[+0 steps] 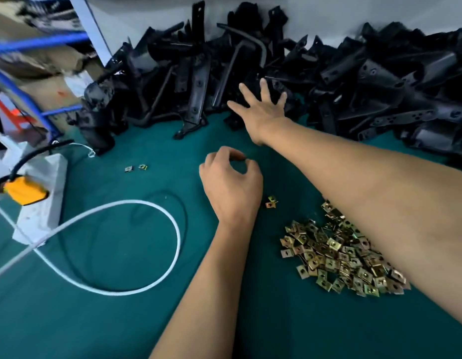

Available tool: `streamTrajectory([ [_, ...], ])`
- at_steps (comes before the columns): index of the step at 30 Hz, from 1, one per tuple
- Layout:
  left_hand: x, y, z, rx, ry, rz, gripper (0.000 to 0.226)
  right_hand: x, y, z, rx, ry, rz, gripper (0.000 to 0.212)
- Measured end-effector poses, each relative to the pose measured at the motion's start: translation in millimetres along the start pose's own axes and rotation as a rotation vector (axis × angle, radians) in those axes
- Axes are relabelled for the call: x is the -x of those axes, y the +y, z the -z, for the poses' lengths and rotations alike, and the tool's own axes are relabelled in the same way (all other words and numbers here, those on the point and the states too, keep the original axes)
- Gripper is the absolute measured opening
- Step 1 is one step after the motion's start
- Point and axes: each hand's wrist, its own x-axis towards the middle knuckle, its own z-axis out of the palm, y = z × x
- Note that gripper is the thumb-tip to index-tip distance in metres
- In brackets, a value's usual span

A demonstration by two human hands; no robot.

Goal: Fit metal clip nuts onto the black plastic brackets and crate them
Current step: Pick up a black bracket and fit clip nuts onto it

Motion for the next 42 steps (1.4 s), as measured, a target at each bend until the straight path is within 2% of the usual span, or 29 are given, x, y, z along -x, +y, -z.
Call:
streamTrajectory([
  [2,-0.9,0.5,-0.7,0.019,-0.01,0.005,0.008,-7.7,3.2,2.0,-0.016,-0.009,0.007,0.111],
  [6,-2.4,1.6,-1.9,0.05,-0.013,0.051,0.006,2.1,5.6,5.0,0.015,0.057,0.054,0.068],
  [8,-2.6,2.3,-2.8,0.077,-0.005,0.051,0.006,16.3,6.1,5.9,0.051,0.088,0.094,0.056],
  [12,-7.7,3.2,-8.2,0.093,0.103,0.048,0.008,53.0,11.3,7.0,0.123,0.104,0.266,0.055],
  [14,-15.6,4.8,-12.9,0.111,0.171,0.059,0.008,69.9,18.3,12.6,0.105,0.04,0.37,0.062],
  [16,-28.7,6.3,-19.3,0.12,0.22,0.055,0.01,85.3,30.3,30.8,-0.062,-0.115,0.432,0.067],
  [18,-43.6,9.6,-28.4,0.104,0.21,0.051,0.014,89.3,48.4,53.9,-0.353,-0.162,0.452,0.056],
  [19,-50.1,12.6,-34.5,0.076,0.178,0.039,0.02,86.6,58.0,63.5,-0.506,-0.087,0.437,0.045],
  [21,-60.1,17.4,-48.6,-0.077,0.058,-0.039,0.039,68.4,75.7,74.5,-0.685,0.238,0.303,0.019],
  [23,-67.1,20.4,-65.9,-0.303,-0.124,-0.165,0.065,37.8,97.8,78.0,-0.528,0.515,0.096,0.026],
  [24,-70.9,20.6,-74.1,-0.403,-0.214,-0.229,0.077,20.4,111.5,76.6,-0.359,0.531,0.006,0.037],
  [26,-80.3,18.0,-85.7,-0.54,-0.354,-0.314,0.095,-5.1,140.4,69.0,-0.102,0.361,-0.138,0.07],
  [28,-91.4,12.9,-93.4,-0.595,-0.44,-0.317,0.106,-21.5,163.4,57.5,-0.057,0.152,-0.202,0.087],
  [30,-100.6,9.2,-98.7,-0.631,-0.463,-0.317,0.109,-34.9,173.1,42.2,-0.049,-0.035,-0.194,0.074],
  [32,-106.0,8.6,-100.0,-0.625,-0.442,-0.321,0.103,-42.7,170.2,34.6,0.005,-0.131,-0.167,0.062],
  [37,-108.6,6.5,-86.3,-0.542,-0.411,-0.323,0.082,-38.6,161.1,33.5,-0.003,-0.093,-0.089,0.055],
  [42,-95.0,-1.2,-56.0,-0.595,-0.352,-0.362,0.082,-4.3,125.7,8.8,-0.17,-0.021,0.03,0.05],
])
